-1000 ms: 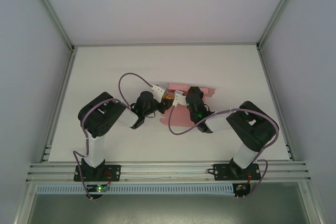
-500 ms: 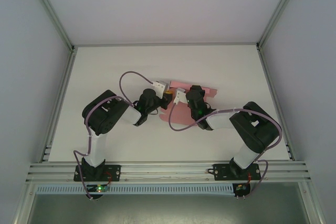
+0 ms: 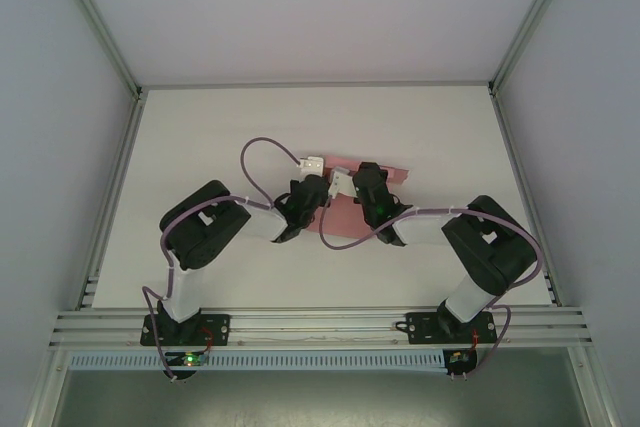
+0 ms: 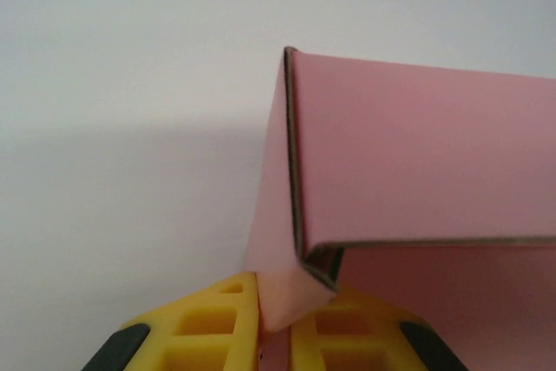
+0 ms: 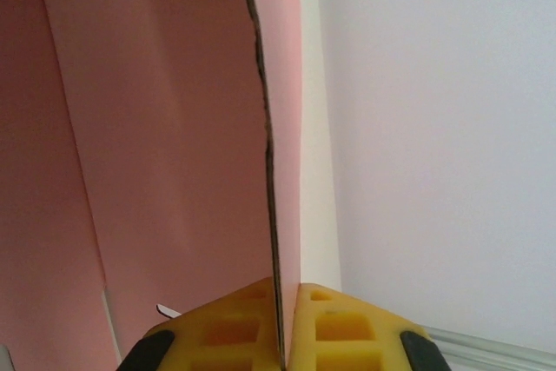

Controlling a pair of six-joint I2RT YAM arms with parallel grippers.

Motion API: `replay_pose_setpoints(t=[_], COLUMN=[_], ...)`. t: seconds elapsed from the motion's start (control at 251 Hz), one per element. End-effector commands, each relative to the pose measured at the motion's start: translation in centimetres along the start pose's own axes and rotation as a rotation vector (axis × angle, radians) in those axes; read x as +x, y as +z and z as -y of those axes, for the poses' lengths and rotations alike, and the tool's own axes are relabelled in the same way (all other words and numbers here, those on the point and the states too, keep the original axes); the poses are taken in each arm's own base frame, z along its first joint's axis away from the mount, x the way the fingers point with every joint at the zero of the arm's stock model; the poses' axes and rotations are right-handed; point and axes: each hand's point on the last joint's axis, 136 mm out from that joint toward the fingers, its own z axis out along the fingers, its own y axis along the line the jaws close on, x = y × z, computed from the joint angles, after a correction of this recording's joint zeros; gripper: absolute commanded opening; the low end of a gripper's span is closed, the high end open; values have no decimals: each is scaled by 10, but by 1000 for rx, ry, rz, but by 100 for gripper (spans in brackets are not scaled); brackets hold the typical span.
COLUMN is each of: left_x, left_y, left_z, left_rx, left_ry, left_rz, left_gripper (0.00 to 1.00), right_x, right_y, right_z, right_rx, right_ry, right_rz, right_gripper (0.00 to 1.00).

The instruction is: Assemble paper box

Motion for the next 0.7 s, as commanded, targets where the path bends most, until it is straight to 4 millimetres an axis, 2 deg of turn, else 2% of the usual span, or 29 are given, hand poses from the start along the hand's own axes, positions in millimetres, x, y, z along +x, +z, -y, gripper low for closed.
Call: replay_pose_setpoints(t=[0.0,0.1,0.2,0.307,0.423,0.547,0.587,0.694], left_x=[-46,-37,-33,-25,-18,-24,-22,-22], left_y=[-8,-15,-22,-39,-43,-55,-53,-27], left_z=[-47,-65,-85,-108,-113,-125,-123,-91], left_rx=[-308,-420,-580,-755,-759,-812,-798,-549], left_ry=[-175,-278,-265,-336,-380,-380,-384,-346], left_rz=[128,142,146,104,111,116,111,69], left_gripper=[0,0,0,0,0,0,0,0], right_x=[-1,0,0,-1,1,-1,-1,-5], right_y=[-26,-26,-26,-26,-25,-26,-26,-23], right_z=[-123,-123,-121,-120,-120,-118,-117,-113], right_rx=[-466,-470,-472,-475,-470,-471,-468,-459], right_ry=[-127,-121,-108,-101,-99,-85,-79,-49], right_rz=[113,112,111,117,104,112,112,112], right_gripper=[0,0,0,0,0,0,0,0])
